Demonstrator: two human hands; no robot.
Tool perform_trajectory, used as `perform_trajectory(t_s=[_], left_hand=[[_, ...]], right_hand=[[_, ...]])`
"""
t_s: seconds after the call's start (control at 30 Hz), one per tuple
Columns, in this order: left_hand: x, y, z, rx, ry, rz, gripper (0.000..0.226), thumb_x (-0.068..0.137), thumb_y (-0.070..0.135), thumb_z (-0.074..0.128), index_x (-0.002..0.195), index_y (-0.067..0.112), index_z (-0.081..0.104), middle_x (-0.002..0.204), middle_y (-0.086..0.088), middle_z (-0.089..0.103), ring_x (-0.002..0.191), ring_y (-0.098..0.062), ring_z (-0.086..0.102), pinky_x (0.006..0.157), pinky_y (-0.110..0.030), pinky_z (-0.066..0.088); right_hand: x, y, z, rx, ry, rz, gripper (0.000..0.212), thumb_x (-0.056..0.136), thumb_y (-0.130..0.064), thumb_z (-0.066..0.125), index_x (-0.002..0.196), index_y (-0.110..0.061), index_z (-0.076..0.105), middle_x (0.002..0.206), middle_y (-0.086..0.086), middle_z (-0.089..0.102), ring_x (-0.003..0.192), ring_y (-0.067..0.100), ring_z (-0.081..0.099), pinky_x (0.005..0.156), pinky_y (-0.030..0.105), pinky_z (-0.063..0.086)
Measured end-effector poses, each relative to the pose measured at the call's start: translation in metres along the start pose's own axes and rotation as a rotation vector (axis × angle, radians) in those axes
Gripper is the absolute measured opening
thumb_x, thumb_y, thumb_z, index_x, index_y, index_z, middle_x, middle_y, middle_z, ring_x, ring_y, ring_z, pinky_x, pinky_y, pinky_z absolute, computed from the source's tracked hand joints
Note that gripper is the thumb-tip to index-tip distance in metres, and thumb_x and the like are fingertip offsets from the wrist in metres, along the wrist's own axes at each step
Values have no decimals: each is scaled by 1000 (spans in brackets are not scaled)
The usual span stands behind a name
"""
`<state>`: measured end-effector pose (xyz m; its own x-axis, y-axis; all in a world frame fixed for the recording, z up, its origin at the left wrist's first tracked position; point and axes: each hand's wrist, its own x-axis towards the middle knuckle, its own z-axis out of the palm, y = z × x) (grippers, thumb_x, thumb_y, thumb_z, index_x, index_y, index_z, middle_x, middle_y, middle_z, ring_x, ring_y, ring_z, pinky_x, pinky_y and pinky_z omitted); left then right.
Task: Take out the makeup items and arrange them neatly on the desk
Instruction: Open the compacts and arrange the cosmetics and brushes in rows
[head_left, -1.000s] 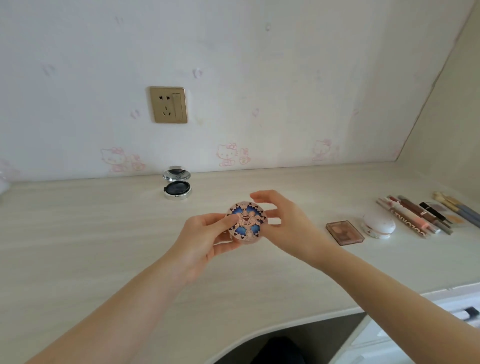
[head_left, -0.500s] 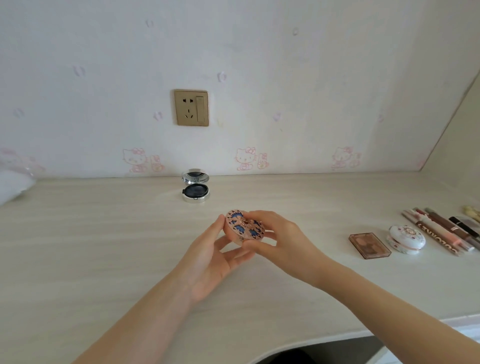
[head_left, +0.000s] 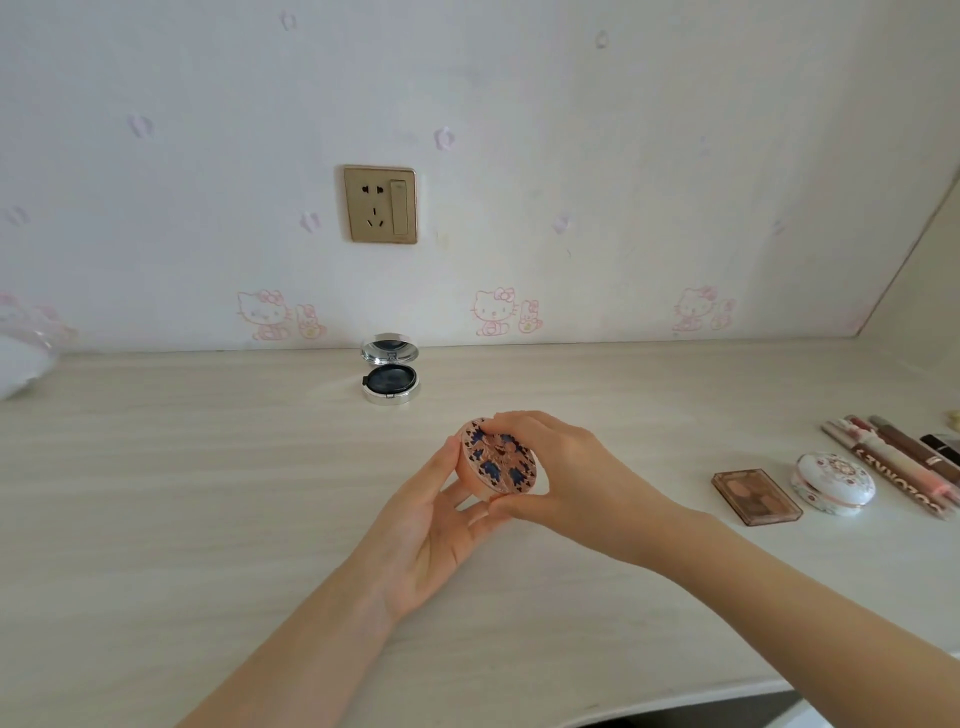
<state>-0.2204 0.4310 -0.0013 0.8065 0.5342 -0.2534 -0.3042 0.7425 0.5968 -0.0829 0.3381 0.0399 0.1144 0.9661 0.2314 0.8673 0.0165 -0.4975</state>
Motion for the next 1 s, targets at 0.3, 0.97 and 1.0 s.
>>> perform_trajectory(t_s=[0.3,0.97,1.0], left_hand=[[1,1,-4,1,-82,46,38,82,28,60,109,2,70,113,-22,66,107,-42,62,84,-49,54],[8,5,-31,1480,116,508,39,83,32,71,118,46,60,116,34,54,126,4,37,103,-19,28],[8,5,-31,1502,122,508,44,81,36,73,122,41,59,120,32,53,130,4,33,104,-18,25]], right_hand=[[8,-1,-13,36,-37,33,62,72,-40,78,127,-35,53,115,-19,61,107,-2,54,91,14,44],[11,30,3,24,-123,225,57,67,-43,80,120,-34,61,109,-12,61,103,8,55,80,26,52],[11,30,4,20,-118,226,57,68,-44,80,120,-34,60,109,-12,61,103,7,55,80,23,50]])
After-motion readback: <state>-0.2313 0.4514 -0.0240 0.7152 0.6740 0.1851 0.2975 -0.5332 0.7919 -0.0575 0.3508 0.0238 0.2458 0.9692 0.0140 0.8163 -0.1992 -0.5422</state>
